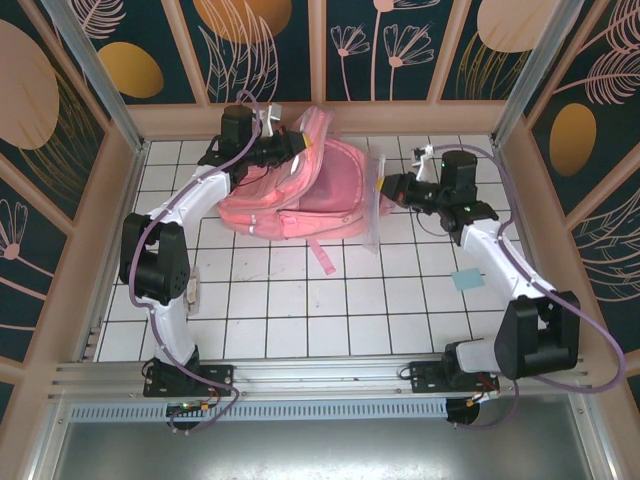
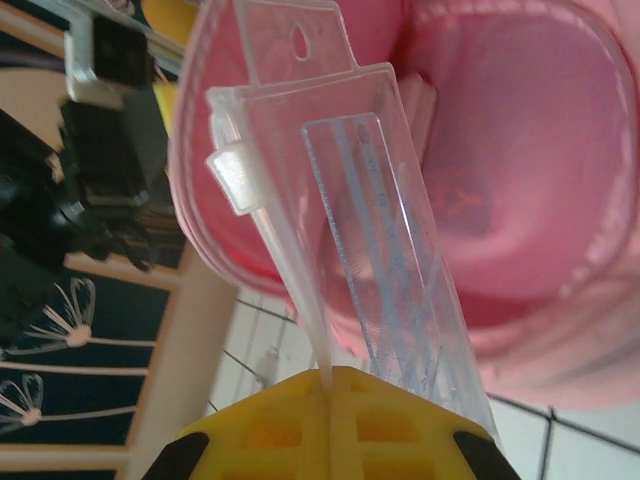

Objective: Pack the student bag

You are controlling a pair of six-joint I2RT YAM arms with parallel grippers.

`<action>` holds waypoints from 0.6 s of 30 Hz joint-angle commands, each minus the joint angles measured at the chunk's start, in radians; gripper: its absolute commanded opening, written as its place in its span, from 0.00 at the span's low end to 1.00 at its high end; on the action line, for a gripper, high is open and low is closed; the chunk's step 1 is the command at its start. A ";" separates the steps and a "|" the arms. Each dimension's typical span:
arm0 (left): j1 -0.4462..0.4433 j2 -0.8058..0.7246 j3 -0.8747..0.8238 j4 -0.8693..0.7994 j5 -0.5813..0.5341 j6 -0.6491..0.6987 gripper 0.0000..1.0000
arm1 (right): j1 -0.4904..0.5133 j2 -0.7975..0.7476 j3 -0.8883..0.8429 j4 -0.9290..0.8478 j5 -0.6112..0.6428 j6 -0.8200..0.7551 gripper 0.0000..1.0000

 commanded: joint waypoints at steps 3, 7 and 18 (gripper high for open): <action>0.002 -0.058 -0.005 0.225 0.068 -0.025 0.00 | 0.024 0.150 0.105 0.320 -0.012 0.167 0.00; 0.001 -0.067 -0.033 0.261 0.070 -0.047 0.00 | 0.084 0.281 0.207 0.394 -0.015 0.197 0.00; 0.001 -0.100 -0.098 0.382 0.096 -0.129 0.00 | 0.062 0.557 0.229 0.438 0.072 0.295 0.00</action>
